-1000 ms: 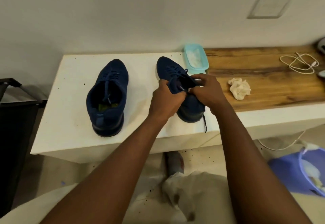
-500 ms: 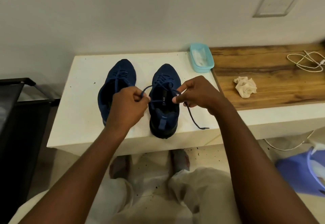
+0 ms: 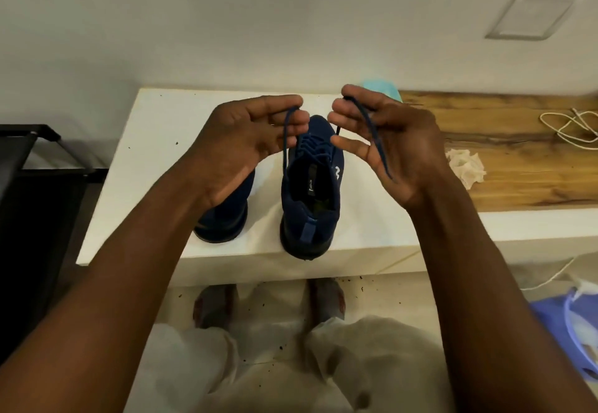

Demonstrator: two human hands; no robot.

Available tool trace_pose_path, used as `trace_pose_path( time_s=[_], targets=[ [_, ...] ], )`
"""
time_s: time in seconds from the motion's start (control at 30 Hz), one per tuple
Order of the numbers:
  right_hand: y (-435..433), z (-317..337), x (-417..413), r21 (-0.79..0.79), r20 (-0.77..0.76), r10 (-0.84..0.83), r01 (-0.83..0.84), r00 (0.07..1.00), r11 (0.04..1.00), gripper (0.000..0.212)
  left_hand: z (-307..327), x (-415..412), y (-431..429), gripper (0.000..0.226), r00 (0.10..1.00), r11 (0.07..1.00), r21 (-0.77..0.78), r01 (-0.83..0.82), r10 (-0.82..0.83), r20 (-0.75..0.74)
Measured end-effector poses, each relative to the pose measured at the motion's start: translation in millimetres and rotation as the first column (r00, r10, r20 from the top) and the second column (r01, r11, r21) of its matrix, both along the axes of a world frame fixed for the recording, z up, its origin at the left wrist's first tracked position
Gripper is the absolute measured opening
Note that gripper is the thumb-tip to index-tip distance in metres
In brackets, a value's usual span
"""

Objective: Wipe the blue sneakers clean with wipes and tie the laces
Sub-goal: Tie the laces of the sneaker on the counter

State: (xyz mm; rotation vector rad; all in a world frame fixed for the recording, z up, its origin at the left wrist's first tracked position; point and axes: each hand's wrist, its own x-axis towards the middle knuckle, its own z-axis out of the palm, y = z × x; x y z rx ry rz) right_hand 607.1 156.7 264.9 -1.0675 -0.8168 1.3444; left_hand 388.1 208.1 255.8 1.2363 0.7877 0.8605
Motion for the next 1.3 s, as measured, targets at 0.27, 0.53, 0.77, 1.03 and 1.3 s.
trace_pose_path(
  time_s=[0.27,0.53,0.77,1.03,1.3],
  targets=[
    [7,-5,-21,0.258,0.511,-0.257,0.139,0.82,0.956,0.017,-6,20,-2,0.013,0.919,0.889,0.423,-0.176,0.303,-0.254],
    [8,-12,-29,0.319,0.622,-0.206,-0.004,0.755,0.948,0.017,-1,17,-5,0.037,0.92,0.951,0.297,-0.09,0.194,-0.34],
    [10,-12,-34,0.367,0.637,-0.246,-0.008,0.73,0.93,0.021,8,18,-6,0.028,0.915,0.975,0.222,-0.022,0.109,-0.388],
    [12,-15,-35,0.373,0.675,-0.289,0.023,0.679,0.927,0.021,-4,19,-5,0.015,0.988,0.993,0.01,-0.122,0.122,-0.092],
    [8,-8,-36,0.047,0.449,-0.149,0.144,0.881,0.989,0.023,-3,13,-3,0.017,0.984,0.983,0.042,-0.178,0.178,-0.006]
  ],
)
